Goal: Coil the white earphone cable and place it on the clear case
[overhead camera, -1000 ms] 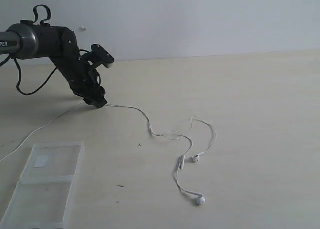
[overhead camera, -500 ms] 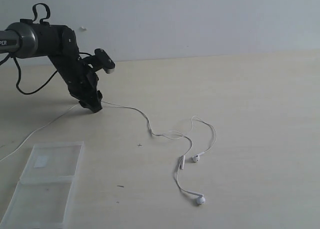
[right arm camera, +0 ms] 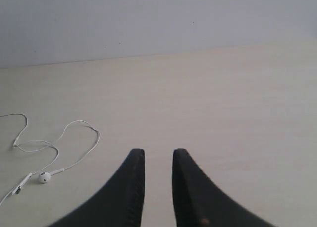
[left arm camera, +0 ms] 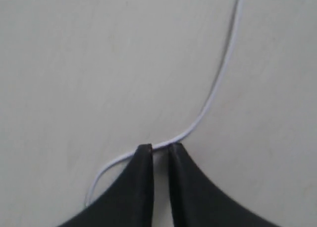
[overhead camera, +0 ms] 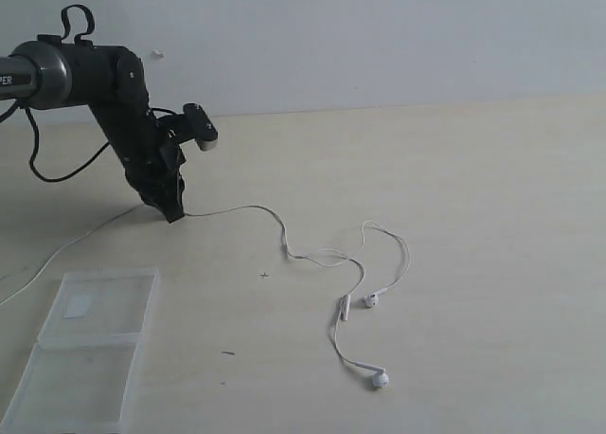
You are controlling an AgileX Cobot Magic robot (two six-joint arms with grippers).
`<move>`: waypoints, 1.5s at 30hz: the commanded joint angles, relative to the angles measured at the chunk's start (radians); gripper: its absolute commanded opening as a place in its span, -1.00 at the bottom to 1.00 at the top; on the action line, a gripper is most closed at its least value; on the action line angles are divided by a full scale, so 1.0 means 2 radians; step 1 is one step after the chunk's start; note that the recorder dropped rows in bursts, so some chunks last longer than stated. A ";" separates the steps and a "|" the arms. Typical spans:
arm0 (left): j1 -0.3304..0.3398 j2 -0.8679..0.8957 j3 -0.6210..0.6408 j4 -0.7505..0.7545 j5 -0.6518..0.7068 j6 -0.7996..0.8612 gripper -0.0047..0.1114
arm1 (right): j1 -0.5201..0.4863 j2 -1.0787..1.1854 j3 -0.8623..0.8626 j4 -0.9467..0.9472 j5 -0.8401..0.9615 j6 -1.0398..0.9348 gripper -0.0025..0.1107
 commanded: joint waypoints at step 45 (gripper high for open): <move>-0.001 0.001 -0.001 -0.014 -0.073 0.178 0.18 | -0.002 -0.004 0.002 0.000 -0.003 -0.001 -0.58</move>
